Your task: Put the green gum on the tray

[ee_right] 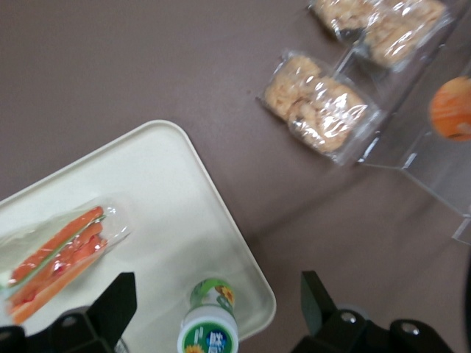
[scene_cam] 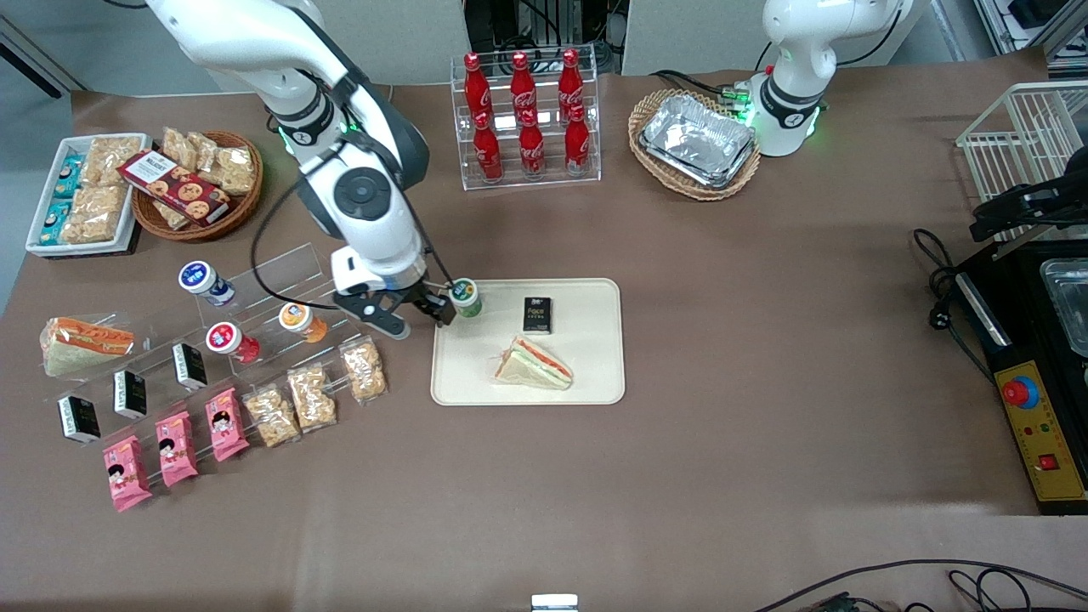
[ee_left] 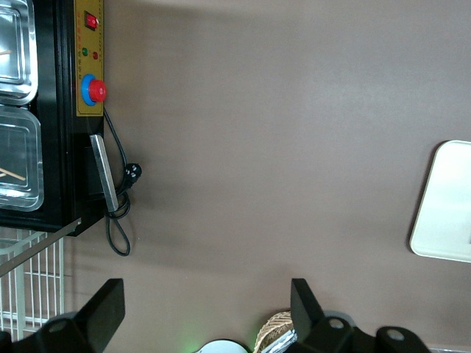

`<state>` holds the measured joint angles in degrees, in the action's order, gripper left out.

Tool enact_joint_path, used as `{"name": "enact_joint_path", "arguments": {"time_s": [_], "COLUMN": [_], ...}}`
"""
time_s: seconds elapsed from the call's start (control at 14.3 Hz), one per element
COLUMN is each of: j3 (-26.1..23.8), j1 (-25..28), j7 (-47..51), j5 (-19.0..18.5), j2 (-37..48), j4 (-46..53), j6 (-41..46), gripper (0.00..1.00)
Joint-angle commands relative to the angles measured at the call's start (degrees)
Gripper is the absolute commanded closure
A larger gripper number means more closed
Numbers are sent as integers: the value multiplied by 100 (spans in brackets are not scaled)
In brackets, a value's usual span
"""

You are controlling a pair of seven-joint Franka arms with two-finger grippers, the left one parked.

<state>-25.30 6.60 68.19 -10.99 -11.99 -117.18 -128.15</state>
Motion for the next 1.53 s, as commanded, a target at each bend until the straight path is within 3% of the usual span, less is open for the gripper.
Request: {"name": "enact_joint_path", "arguments": {"time_s": [0.0,0.42,0.63,0.98,1.12,1.33,1.47], "j3": [-36,164,1007,2984,3381,3944,4094], "j1": [-404,-1187,-1074,-309,-309,-151,-133], "j7": [-1041,-2851,-4204,-5946,-6578,-6713,-6993], "j5": [693,1388,1739,1776,1705,1696,1653], "j2": [258,934,1277,1734,1727,1341,1217], "j4": [406,460,459,460,826,1723,1822], "j6": [702,1528,2021,2523,2697,3628,3639], "gripper": [1,0,0,0,0,0,0]}}
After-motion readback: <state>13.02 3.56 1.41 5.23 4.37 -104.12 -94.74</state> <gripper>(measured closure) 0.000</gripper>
